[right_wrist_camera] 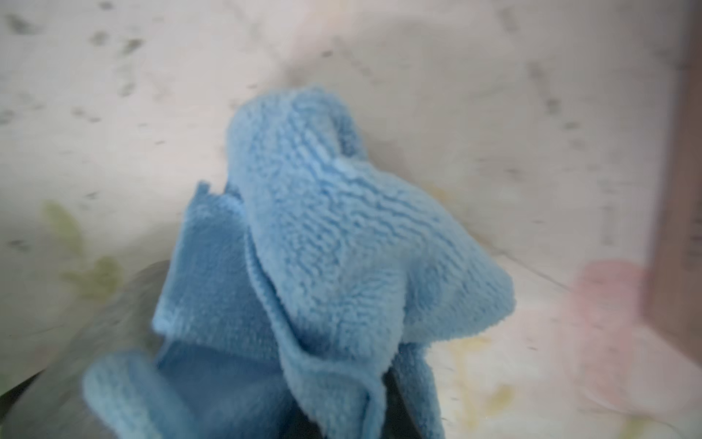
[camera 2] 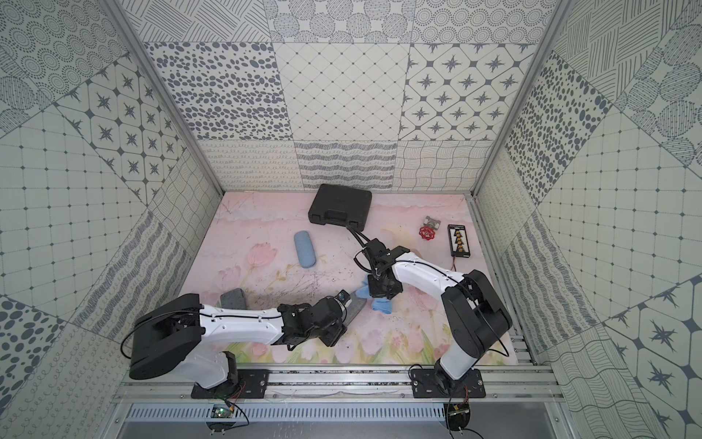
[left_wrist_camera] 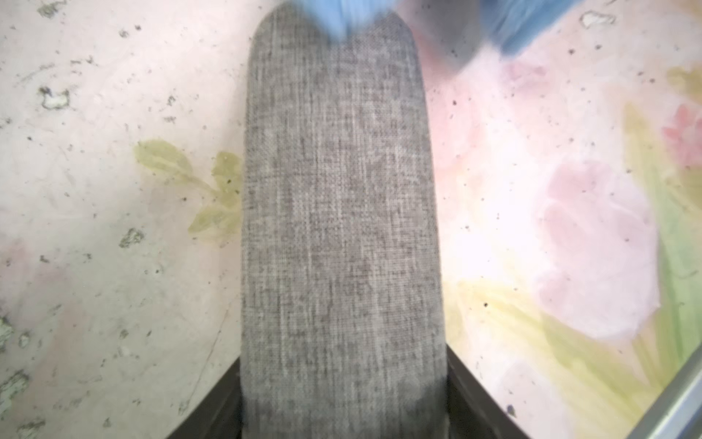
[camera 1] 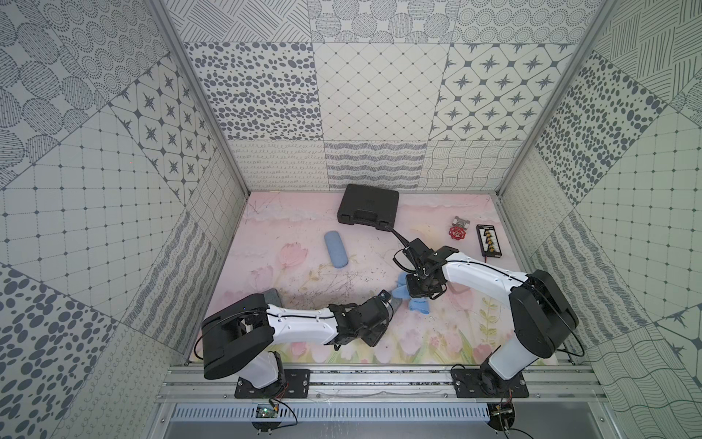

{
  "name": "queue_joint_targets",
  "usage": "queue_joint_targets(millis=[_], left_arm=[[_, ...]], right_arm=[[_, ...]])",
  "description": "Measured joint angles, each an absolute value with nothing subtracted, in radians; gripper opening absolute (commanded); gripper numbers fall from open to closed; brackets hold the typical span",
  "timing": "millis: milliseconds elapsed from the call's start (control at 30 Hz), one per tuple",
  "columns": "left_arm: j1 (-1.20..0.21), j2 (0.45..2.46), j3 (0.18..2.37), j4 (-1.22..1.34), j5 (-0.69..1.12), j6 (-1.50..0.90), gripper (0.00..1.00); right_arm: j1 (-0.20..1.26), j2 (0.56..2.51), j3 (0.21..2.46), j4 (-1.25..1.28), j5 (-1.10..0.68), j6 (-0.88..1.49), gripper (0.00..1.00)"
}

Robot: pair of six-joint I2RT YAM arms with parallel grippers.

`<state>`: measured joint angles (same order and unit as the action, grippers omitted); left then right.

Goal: Wipe the eyeglass case
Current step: Wipe the dirt from the eyeglass case, then adjust the eyeglass case at the center of the board.

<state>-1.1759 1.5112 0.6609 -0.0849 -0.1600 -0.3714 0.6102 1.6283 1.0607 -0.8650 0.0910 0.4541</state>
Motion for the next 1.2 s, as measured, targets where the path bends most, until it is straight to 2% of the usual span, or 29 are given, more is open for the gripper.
queue_joint_targets(millis=[67,200,467,800,1033,1200], left_arm=[[-1.176,1.516,0.672,-0.1,-0.153,-0.381,0.79],[-1.176,1.534,0.705,-0.121,-0.125,-0.402,0.84],[-1.176,1.544,0.741,-0.127,-0.016,-0.443,0.84],[-1.177,1.591,0.817,-0.113,0.163,-0.46,0.84],[-1.177,1.494,0.823,-0.136,0.173,-0.421,0.86],[-1.16,1.452,0.854,-0.204,0.138,-0.334,0.87]], right_arm=[[0.607,1.615,1.068,-0.896,0.128,0.44,0.0],[0.624,1.573,1.053,-0.925,0.104,0.444,0.0],[0.667,1.608,1.004,-0.896,0.018,0.498,0.0],[0.673,1.776,1.26,-0.822,-0.137,0.483,0.0],[0.596,1.752,1.288,-0.857,-0.13,0.43,0.0],[0.516,1.618,1.284,-0.903,-0.085,0.408,0.0]])
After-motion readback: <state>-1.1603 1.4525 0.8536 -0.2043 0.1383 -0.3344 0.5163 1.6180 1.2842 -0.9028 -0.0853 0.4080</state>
